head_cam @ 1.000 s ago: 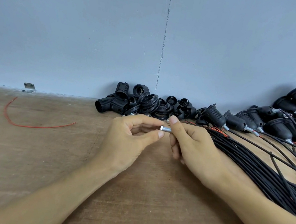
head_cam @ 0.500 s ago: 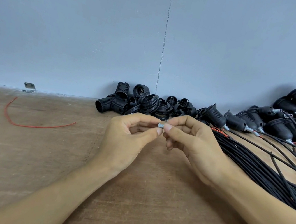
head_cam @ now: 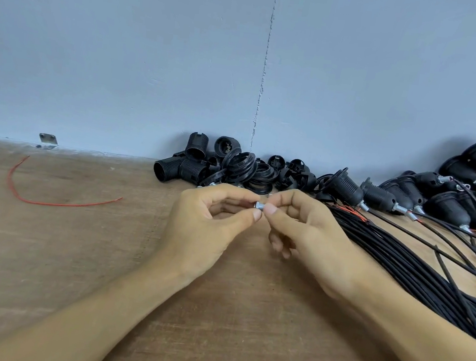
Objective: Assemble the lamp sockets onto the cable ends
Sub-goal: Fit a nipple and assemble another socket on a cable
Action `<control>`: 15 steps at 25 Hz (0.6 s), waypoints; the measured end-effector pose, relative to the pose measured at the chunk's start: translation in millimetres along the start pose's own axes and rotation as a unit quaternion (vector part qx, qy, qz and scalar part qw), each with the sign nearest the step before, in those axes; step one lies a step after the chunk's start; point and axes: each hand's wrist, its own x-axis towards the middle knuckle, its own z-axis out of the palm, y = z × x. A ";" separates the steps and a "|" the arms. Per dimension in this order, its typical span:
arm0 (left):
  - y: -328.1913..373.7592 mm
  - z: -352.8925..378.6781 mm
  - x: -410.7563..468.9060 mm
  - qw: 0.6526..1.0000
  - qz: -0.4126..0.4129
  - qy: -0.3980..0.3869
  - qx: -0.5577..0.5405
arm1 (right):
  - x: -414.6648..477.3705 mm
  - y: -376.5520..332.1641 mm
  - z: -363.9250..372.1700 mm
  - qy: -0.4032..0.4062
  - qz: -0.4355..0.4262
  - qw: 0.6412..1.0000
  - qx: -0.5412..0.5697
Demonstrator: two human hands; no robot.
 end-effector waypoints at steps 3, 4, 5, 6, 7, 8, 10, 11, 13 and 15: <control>1.0 3.0 -1.2 1.000 0.012 -0.009 0.021 | 1.6 0.5 0.9 0.022 0.047 0.997 -0.051; 1.2 3.9 -1.6 0.999 0.012 -0.013 0.027 | 1.6 0.0 0.0 0.020 0.051 0.998 -0.045; 1.1 4.0 -1.8 0.999 0.011 -0.012 0.033 | 1.1 -0.9 -0.3 0.012 0.043 0.999 -0.026; 0.7 3.2 -1.6 0.999 0.009 -0.006 0.037 | 0.3 -1.8 -0.2 0.003 0.028 1.000 -0.010; 0.1 1.9 -1.3 0.999 0.007 -0.001 0.039 | -0.3 -1.8 -0.1 -0.004 0.017 1.000 -0.004; -0.4 0.8 -0.9 0.999 0.009 -0.001 0.042 | -0.3 -0.9 -0.3 -0.009 0.014 1.000 -0.001; -0.1 0.4 -1.2 0.998 0.017 -0.013 0.051 | 0.7 1.1 0.1 -0.008 0.026 1.000 0.008; 0.1 0.9 -1.6 0.998 0.016 -0.017 0.057 | 1.3 1.2 0.3 -0.005 0.033 0.999 0.017; -2.0 0.6 -1.5 0.998 -0.005 0.005 0.069 | 1.7 -1.0 -0.1 -0.005 0.036 0.999 0.031; -5.4 -2.5 1.2 0.996 -0.039 0.051 0.068 | 1.4 -1.7 0.5 0.000 0.023 0.999 0.033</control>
